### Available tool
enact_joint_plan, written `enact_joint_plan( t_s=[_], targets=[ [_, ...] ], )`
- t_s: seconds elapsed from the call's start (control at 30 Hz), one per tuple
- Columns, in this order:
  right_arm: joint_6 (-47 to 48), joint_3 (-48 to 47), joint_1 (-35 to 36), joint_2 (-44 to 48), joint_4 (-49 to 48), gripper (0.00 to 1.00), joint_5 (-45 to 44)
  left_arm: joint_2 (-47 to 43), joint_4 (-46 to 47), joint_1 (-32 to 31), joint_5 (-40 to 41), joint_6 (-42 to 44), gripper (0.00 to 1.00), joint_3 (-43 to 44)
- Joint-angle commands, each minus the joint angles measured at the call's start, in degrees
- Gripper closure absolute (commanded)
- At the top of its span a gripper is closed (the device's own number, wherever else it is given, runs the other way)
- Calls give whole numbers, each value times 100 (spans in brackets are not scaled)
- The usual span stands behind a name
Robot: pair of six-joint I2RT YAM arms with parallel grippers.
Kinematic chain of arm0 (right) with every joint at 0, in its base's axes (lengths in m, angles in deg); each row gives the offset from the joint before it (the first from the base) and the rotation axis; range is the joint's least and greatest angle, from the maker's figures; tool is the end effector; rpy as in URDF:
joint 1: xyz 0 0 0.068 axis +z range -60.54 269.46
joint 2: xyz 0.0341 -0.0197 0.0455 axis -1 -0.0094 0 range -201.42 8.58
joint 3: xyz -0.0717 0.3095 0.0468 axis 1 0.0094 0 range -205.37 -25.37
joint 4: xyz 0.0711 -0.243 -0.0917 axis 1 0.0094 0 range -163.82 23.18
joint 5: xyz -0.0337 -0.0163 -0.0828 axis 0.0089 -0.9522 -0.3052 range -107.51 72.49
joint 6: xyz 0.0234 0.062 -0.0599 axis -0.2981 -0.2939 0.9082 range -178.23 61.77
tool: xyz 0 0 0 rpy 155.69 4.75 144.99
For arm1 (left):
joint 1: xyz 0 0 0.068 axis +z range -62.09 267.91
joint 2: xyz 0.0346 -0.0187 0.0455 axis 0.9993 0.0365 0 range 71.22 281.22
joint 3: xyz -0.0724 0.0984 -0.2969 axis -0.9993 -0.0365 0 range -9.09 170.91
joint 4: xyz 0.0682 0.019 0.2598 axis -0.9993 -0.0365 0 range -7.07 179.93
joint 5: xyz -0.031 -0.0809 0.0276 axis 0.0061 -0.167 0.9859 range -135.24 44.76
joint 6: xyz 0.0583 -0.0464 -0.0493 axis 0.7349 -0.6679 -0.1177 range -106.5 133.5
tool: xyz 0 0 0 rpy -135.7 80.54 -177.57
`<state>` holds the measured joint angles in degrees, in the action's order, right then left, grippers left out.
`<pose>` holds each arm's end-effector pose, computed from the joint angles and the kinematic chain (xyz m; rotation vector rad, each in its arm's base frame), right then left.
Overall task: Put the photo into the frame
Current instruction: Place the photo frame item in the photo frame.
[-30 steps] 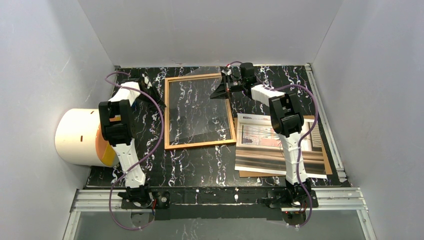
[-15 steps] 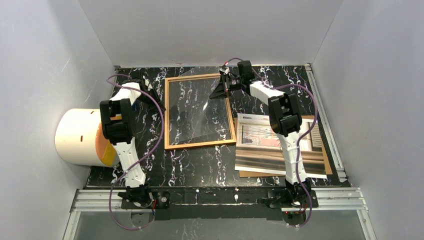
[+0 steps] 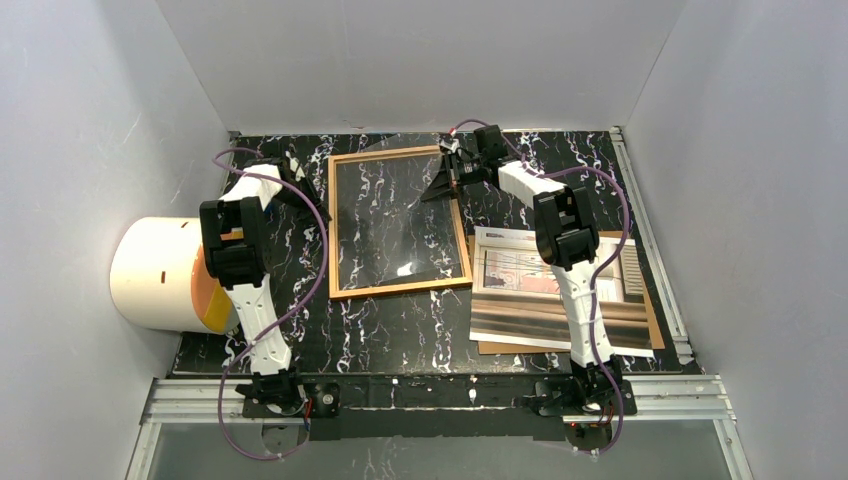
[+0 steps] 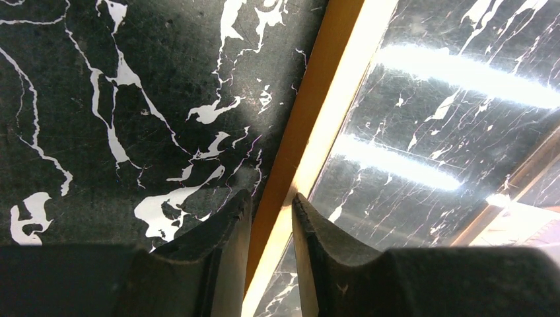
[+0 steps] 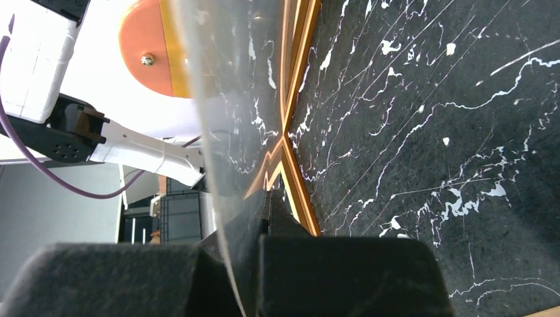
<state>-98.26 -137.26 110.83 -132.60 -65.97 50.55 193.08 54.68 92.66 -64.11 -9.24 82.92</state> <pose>0.5293 0.2865 0.1759 -0.3796 2.3371 1.8728 0.4984 0.0157 0.1703 -0.5483 2.6604 -0.5392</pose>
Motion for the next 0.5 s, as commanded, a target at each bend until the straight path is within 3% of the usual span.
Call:
enact_joint_plan(
  t_s=[0.0,0.47],
  targets=[
    [452,-425,70,-190,361,99,-89,215,-271,-25,107,130,73,109],
    [628,-377,62,-264,864,99,-769,285,-305,-16,131,65,74,126]
  ],
)
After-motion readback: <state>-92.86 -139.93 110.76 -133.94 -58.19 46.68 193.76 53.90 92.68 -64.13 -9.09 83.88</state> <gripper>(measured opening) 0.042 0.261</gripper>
